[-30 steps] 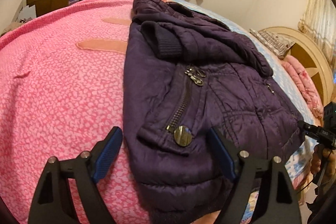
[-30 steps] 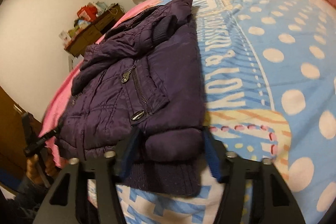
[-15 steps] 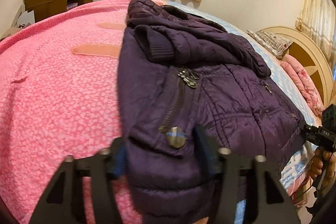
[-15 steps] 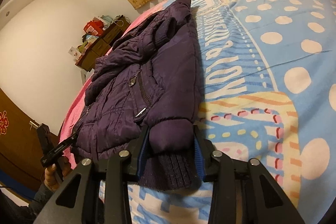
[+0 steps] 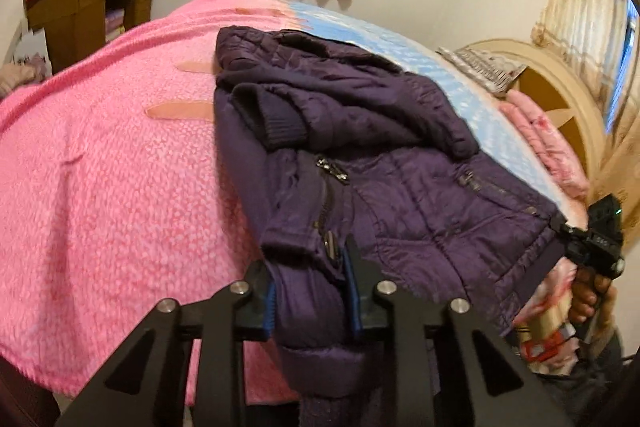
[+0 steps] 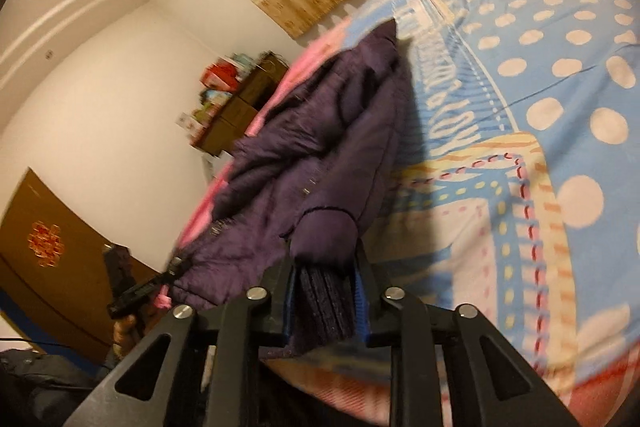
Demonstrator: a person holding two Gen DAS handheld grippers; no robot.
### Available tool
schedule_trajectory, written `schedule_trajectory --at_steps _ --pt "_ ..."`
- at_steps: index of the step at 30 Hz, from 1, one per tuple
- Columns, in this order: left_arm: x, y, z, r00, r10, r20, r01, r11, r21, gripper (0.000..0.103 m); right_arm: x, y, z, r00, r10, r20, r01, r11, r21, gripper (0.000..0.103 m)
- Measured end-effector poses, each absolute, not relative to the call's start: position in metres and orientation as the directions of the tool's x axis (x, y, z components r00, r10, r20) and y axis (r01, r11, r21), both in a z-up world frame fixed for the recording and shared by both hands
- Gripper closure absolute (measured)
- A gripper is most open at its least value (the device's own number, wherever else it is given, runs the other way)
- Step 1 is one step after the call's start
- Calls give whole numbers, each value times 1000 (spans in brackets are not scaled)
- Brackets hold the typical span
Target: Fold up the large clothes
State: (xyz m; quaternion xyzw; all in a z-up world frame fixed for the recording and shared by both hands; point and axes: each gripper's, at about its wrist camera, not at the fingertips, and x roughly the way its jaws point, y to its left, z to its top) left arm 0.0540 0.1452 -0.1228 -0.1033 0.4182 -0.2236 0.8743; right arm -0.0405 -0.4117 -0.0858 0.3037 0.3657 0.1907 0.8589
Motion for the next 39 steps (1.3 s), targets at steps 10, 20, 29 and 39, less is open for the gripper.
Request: schedule_trajectory --at_steps 10,20,29,39 --pt "84 171 -70 508 -640 -576 265 753 -603 79 -21 -408 -17 740 586 -331 -200 660 724 84" --pt "202 175 -51 469 -741 -480 173 610 -773 79 93 -415 33 783 554 -284 -177 635 752 85" --pt "327 166 -82 424 -715 -556 33 625 -780 79 239 -414 20 775 481 -410 -34 679 733 85" --pt "390 170 -119 346 -725 -595 -112 598 -794 68 358 -405 -65 684 353 -638 110 815 569 86"
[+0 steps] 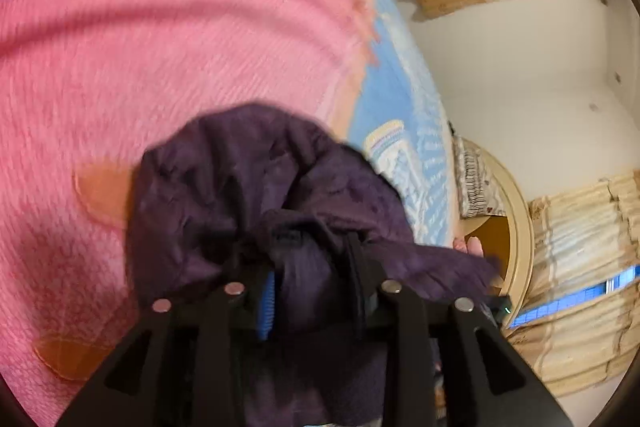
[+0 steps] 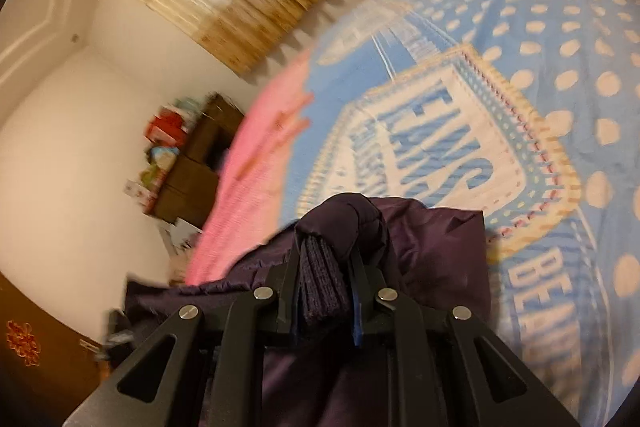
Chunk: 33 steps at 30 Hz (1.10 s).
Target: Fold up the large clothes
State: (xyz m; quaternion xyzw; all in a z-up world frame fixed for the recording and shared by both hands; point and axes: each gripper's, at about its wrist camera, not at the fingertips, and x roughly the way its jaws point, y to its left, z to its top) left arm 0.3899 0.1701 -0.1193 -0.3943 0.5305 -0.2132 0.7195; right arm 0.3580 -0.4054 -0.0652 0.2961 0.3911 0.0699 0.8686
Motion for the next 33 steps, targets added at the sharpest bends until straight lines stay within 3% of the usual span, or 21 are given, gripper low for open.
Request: schedule_trajectory --at_steps 3,5,7,10,12,13,17,21,23,26,29,33 --pt "383 178 -89 414 -698 -584 -40 627 -778 43 379 -399 -81 658 349 -667 98 839 536 85" --pt "372 186 -68 511 -626 -590 -1 685 -728 15 389 -396 -87 646 356 -675 91 842 531 84" --pt "370 186 -57 588 -547 -596 14 744 -668 6 399 -393 -89 631 363 -685 88 845 528 79" --pt "357 171 -56 612 -486 -624 65 817 -573 5 397 -385 -81 636 350 -688 78 857 509 64" --pt "347 148 -63 594 -463 -657 114 858 -501 5 382 -378 -66 688 292 -665 58 891 451 28" --pt "343 135 -68 589 -450 -671 144 876 -460 5 374 -373 -57 710 265 -652 39 910 413 24" --pt "337 91 -81 614 -340 -712 227 940 -253 14 347 -343 -33 746 182 -641 -60 976 209 23" --pt "338 65 -86 670 -211 -711 272 962 -29 15 339 -303 -30 695 199 -691 -219 974 59 23" --pt "341 61 -95 655 -200 -729 280 960 -11 15 347 -288 -42 661 138 -737 -228 973 -22 23" --pt "352 67 -120 597 -175 -783 252 967 -23 15 365 -284 -81 527 128 -840 -230 973 4 28" --pt "344 80 -122 604 -211 -768 221 971 -94 18 359 -294 -93 566 131 -814 -203 979 17 29" --pt "338 84 -119 629 -204 -750 211 974 -87 18 359 -301 -104 560 134 -817 -188 982 33 29"
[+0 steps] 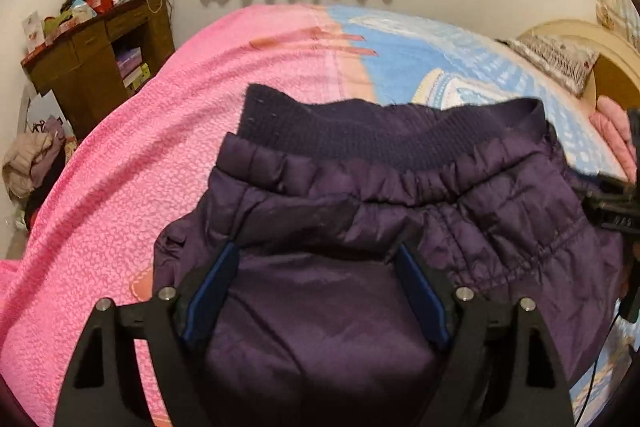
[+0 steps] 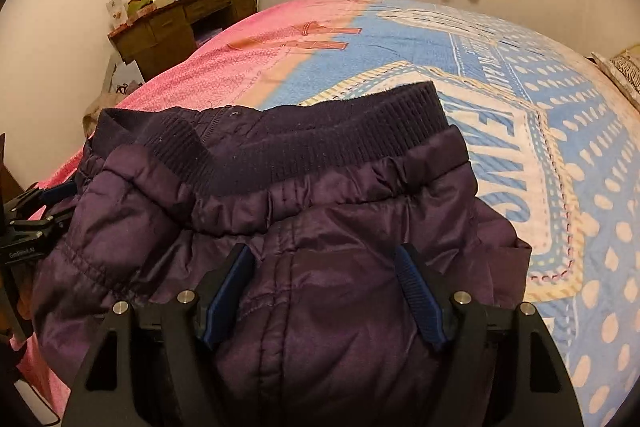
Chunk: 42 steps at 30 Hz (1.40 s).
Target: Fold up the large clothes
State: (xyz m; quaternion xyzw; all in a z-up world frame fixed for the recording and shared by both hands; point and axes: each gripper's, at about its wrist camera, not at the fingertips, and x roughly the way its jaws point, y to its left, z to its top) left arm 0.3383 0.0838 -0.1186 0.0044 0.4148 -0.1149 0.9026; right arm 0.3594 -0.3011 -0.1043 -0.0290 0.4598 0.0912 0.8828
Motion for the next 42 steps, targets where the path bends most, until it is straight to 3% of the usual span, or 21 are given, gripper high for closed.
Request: schedule_trajectory --at_steps 2,7,9,11,12,14,22,28,31,34,35,42 --pt "347 82 -122 617 -179 -767 166 981 -95 21 361 -297 -112 544 116 -831 -193 981 11 33" --pt "343 71 -124 630 -101 -770 118 992 -33 27 349 -281 -110 587 52 -808 -220 971 -98 59" --pt "335 61 -123 645 -113 -756 178 984 4 47 347 -277 -106 604 52 -795 -238 964 -118 75" --pt "332 55 -122 649 -117 -752 199 980 20 76 343 -274 -98 628 54 -776 -242 962 -129 84" --pt "331 53 -121 651 -123 -749 215 976 27 85 341 -272 -94 642 51 -765 -241 961 -138 88" --pt "331 48 -117 665 -115 -738 238 969 63 93 336 -270 -82 669 54 -742 -235 962 -142 91" --pt "331 73 -68 757 -181 -628 182 981 -64 98 324 -270 -36 792 66 -607 -177 976 -124 93" --pt "347 73 -61 814 -101 -573 101 994 -32 101 330 -271 -26 853 45 -521 -110 989 -94 93" --pt "372 65 -73 822 -7 -569 55 996 68 103 356 -271 -50 806 10 -592 -79 993 -90 93" --pt "403 65 -112 700 6 -714 71 994 77 103 381 -279 -94 691 -18 -723 -63 994 -85 86" --pt "410 62 -130 657 28 -753 77 992 104 103 385 -282 -106 670 -13 -743 -57 996 -68 77" --pt "414 50 -151 645 181 -743 34 964 265 103 394 -287 -117 621 17 -784 -71 997 -34 72"
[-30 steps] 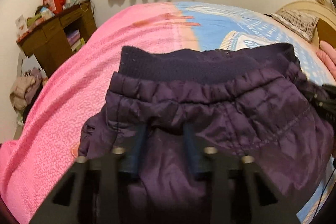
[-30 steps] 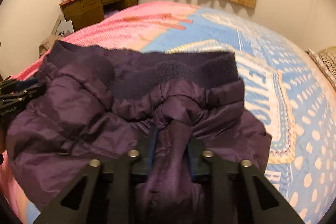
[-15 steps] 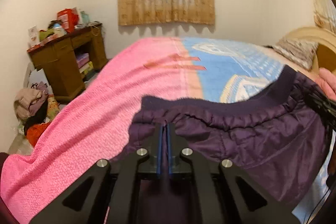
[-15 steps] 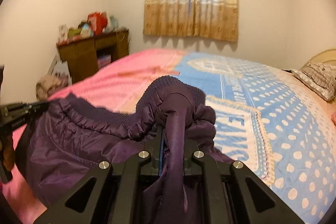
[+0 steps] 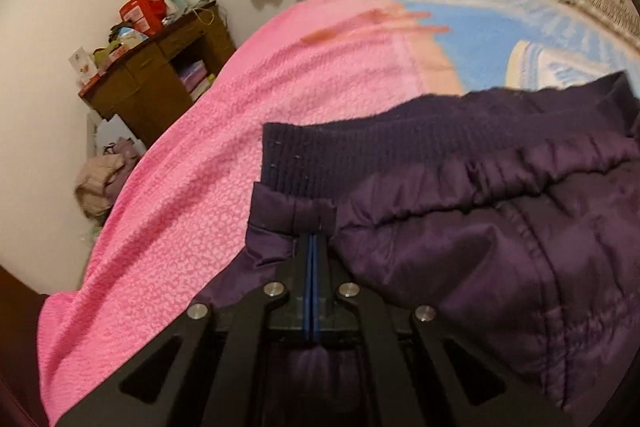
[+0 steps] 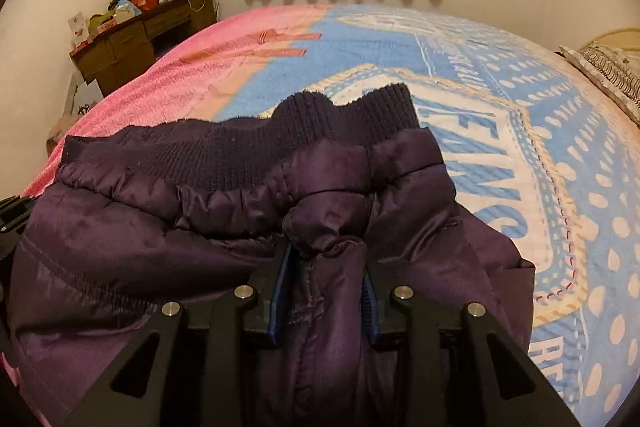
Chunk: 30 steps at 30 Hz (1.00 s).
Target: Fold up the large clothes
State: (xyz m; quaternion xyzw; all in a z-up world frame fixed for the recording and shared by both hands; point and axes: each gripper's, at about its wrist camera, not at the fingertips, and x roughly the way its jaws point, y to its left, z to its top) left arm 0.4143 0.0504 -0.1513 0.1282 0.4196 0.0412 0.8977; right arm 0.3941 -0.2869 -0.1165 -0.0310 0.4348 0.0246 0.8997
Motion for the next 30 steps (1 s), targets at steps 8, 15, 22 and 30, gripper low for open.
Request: schedule_trajectory --at_steps 8,15,22,30 --pt "417 50 -155 633 217 -744 30 953 303 103 395 -294 -124 618 42 -785 -75 997 -5 71" --pt "415 46 -155 634 228 -739 27 949 315 103 394 -293 -124 626 28 -779 -67 998 -18 71" --pt "413 44 -154 635 227 -738 32 947 319 103 390 -293 -123 632 26 -774 -62 998 -18 68" --pt "381 62 -103 689 114 -715 -36 992 124 43 395 -285 -105 567 -97 -818 -57 986 -156 41"
